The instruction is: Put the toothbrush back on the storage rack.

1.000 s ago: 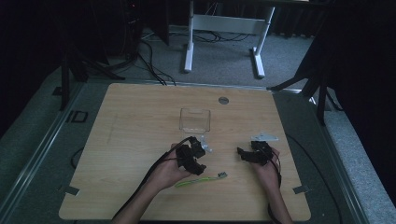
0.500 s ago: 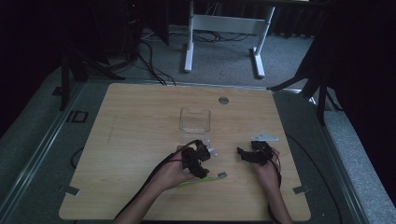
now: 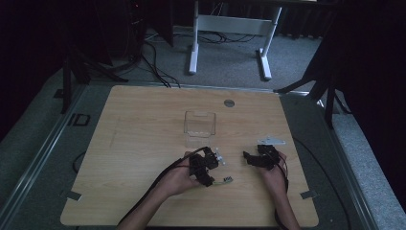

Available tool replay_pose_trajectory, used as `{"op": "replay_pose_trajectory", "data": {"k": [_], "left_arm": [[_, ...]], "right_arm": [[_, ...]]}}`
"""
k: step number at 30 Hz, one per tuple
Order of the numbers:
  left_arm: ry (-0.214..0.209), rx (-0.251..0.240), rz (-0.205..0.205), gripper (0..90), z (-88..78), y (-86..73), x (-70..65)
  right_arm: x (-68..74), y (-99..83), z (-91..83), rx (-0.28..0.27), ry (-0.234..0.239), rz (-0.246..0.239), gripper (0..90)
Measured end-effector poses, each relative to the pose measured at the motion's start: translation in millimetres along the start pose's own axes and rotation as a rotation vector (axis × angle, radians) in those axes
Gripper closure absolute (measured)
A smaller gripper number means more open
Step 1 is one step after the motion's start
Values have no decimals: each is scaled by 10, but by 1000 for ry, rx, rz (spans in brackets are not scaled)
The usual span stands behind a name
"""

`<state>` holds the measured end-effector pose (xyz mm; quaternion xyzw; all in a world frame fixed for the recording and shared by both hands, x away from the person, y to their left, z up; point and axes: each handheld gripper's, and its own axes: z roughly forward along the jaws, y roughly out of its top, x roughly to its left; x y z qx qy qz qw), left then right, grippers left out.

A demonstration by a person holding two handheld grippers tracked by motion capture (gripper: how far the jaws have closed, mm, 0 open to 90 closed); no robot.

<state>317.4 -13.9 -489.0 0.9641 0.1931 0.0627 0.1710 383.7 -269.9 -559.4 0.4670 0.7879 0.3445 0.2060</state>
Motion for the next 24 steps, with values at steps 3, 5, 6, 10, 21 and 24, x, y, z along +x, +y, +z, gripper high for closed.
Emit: {"op": "replay_pose_trajectory", "data": {"k": [3, 5, 6, 10, 21, 24], "left_arm": [[-4, 13, 9, 511, 15, 7, -7], [-7, 18, 10, 520, 26, 10, -14], [-8, 19, 7, 522, 31, 12, -17], [-11, 30, 11, 540, 42, 21, -14], [-25, 82, 39, 574, 111, 47, -51], [-25, 97, 44, 584, 128, 57, -63]], "right_arm": [[-1, 0, 0, 0, 0, -1, 266], [0, 0, 0, 0, 0, 0, 266], [0, 0, 0, 0, 0, -1, 266], [-1, 0, 0, 0, 0, -1, 266], [0, 0, 0, 0, 0, 0, 266], [0, 0, 0, 0, 0, 0, 265]]}}
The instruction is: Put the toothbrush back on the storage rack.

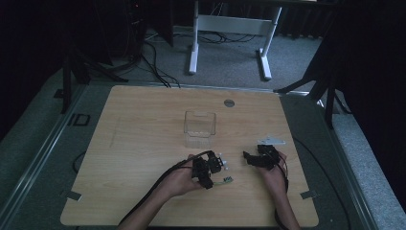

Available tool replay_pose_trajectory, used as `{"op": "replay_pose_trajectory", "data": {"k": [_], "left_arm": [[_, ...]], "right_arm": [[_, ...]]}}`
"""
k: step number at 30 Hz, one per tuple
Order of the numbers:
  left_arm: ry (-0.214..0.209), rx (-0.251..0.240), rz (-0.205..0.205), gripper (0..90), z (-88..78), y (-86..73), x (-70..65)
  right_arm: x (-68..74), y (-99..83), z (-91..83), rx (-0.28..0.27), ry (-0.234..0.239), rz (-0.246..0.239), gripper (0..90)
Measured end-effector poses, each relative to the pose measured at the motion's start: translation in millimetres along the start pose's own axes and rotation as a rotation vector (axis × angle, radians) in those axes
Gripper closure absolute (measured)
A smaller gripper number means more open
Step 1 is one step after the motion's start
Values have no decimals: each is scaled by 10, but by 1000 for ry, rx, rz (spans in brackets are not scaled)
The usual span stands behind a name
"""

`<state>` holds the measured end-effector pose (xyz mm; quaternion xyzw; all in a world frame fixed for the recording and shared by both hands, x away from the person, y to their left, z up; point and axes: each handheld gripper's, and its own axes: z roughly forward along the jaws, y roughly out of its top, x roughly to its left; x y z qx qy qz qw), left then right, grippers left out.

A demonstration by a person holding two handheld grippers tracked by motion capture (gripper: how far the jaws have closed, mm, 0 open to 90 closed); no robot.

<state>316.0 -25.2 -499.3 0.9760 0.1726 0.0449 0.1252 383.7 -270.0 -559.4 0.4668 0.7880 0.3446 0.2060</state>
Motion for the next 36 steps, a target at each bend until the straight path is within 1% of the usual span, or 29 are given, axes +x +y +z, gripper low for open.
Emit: {"op": "replay_pose_trajectory", "data": {"k": [3, 13, 18, 21, 28, 36], "left_arm": [[-3, 21, 14, 596, 14, 13, -4], [-19, 55, 36, 650, 74, 37, -30], [-21, 69, 37, 680, 110, 51, -37], [-16, 71, 40, 721, 119, 57, -37], [-32, 91, 51, 755, 153, 71, -48], [-32, 107, 50, 795, 192, 76, -55]], "right_arm": [[0, 0, 0, 0, 0, 0, 265], [0, 0, 0, 0, 0, 0, 266], [0, 0, 0, 0, 0, 0, 266], [0, 0, 0, 0, 0, 0, 266], [0, 0, 0, 0, 0, 0, 266], [1, 0, 0, 0, 0, 0, 265]]}}
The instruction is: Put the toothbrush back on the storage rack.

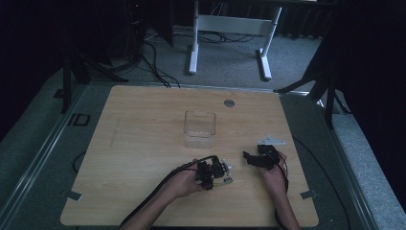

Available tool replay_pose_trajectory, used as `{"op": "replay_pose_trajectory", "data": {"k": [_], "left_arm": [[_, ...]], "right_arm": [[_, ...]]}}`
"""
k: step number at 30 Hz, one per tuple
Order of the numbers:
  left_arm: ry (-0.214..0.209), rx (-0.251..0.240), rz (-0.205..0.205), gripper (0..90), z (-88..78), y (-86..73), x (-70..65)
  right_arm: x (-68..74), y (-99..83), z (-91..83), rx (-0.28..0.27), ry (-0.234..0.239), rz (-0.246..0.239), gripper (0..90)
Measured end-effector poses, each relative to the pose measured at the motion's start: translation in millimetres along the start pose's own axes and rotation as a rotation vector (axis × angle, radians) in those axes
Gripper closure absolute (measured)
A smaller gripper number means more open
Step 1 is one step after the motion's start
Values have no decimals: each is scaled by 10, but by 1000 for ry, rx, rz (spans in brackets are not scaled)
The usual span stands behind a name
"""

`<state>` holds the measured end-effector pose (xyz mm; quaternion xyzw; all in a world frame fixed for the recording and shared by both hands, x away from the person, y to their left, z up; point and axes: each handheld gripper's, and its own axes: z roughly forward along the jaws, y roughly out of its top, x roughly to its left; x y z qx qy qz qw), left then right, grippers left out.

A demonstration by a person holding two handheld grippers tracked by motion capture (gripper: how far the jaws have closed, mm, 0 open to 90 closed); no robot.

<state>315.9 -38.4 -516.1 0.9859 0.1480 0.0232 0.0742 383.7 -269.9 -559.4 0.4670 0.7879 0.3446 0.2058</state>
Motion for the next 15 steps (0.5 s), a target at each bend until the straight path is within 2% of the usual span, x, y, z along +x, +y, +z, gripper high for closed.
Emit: {"op": "replay_pose_trajectory", "data": {"k": [15], "left_arm": [[-24, 3, -16, 807, 3, 3, 42]], "right_arm": [[0, 0, 0, 0, 0, 0, 265]]}}
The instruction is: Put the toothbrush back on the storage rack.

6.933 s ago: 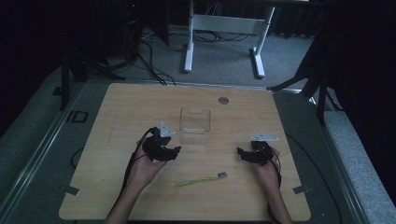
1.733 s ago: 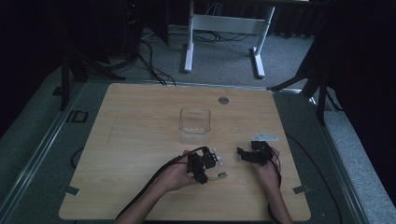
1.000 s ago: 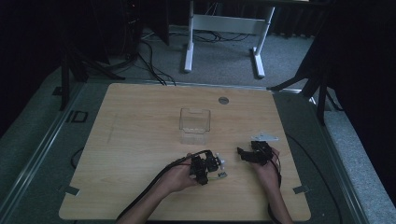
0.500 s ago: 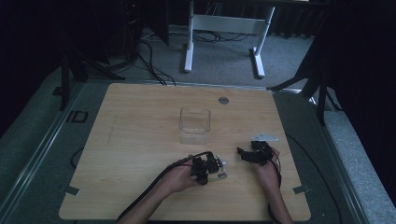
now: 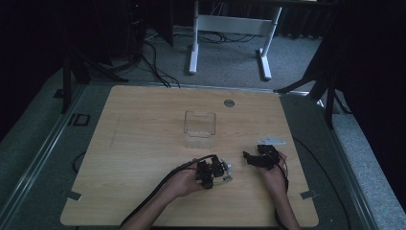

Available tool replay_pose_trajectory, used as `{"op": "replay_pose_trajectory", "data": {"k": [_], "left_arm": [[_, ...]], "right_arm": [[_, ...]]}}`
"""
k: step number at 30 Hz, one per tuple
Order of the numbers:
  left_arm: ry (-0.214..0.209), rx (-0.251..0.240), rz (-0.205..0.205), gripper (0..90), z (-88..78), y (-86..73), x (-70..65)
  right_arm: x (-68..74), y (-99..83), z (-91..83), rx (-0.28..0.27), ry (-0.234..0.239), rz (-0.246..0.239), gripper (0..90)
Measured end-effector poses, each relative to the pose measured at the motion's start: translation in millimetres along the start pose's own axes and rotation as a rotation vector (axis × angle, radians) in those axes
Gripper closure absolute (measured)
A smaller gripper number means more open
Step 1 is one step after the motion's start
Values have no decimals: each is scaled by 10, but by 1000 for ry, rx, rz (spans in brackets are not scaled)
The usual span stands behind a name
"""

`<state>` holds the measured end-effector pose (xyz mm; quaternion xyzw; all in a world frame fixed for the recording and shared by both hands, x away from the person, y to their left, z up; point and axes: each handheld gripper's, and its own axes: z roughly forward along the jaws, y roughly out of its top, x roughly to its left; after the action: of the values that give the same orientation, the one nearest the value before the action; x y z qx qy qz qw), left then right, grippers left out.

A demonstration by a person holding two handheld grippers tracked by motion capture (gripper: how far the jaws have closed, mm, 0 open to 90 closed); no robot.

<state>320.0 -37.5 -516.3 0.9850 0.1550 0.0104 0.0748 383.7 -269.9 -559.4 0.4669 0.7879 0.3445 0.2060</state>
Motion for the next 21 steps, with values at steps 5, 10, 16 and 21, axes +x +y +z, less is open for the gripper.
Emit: {"op": "replay_pose_trajectory", "data": {"k": [5, 10, 16, 21], "left_arm": [[-8, -9, -16, 814, -10, -4, 10], [-13, -18, -26, 817, -53, -22, 18], [-22, -40, -52, 817, -119, -60, 71], [-23, -61, -70, 818, -167, -87, 101]], "right_arm": [[0, 0, 0, 0, 0, 0, 266], [0, 0, 0, 0, 0, 0, 266], [0, 0, 0, 0, 0, 0, 266], [0, 0, 0, 0, 0, 0, 266]]}}
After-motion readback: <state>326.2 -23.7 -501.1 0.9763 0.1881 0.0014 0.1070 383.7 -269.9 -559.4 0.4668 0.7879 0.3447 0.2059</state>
